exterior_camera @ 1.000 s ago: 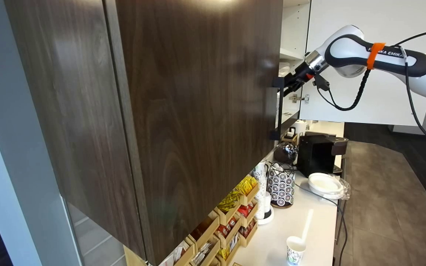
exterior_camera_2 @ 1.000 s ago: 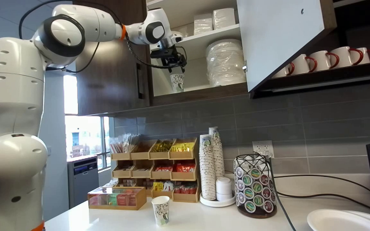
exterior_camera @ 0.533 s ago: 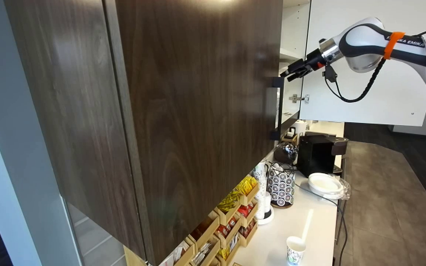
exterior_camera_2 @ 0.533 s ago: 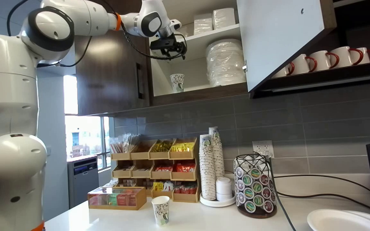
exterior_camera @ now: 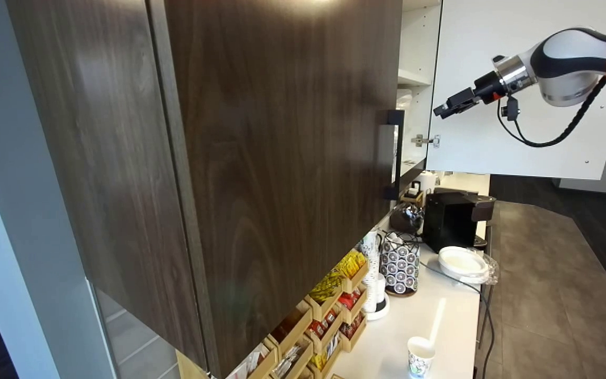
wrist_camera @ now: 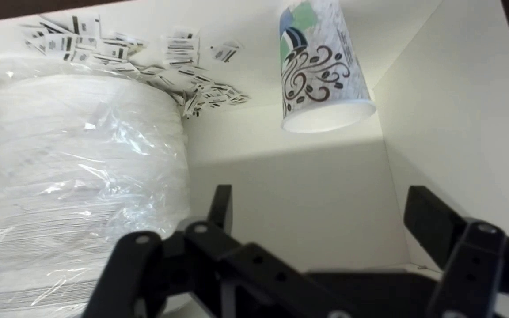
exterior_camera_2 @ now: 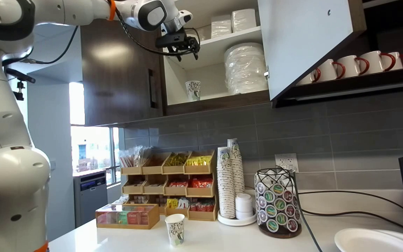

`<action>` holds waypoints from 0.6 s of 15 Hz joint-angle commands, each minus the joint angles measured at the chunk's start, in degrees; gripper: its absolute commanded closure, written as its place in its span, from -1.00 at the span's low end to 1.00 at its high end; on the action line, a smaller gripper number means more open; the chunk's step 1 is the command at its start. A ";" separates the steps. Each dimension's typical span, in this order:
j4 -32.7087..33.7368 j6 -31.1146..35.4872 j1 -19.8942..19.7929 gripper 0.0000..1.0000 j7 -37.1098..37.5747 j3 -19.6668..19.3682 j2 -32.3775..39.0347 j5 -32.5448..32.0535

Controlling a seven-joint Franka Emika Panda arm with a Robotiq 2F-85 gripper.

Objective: Take the cup out of the cupboard then put the other one in

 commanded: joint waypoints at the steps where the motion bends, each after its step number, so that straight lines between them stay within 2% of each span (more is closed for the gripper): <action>1: -10.37 0.53 1.27 -1.00 -2.86 -1.82 -7.72 0.27; 4: -16.43 1.55 1.59 -1.00 -2.26 -2.59 -11.68 0.11; 5: -10.11 0.16 1.89 -1.00 -0.96 -2.80 -7.38 -0.93; 9: -14.19 0.38 2.22 -1.00 -0.89 -3.20 -10.28 -1.06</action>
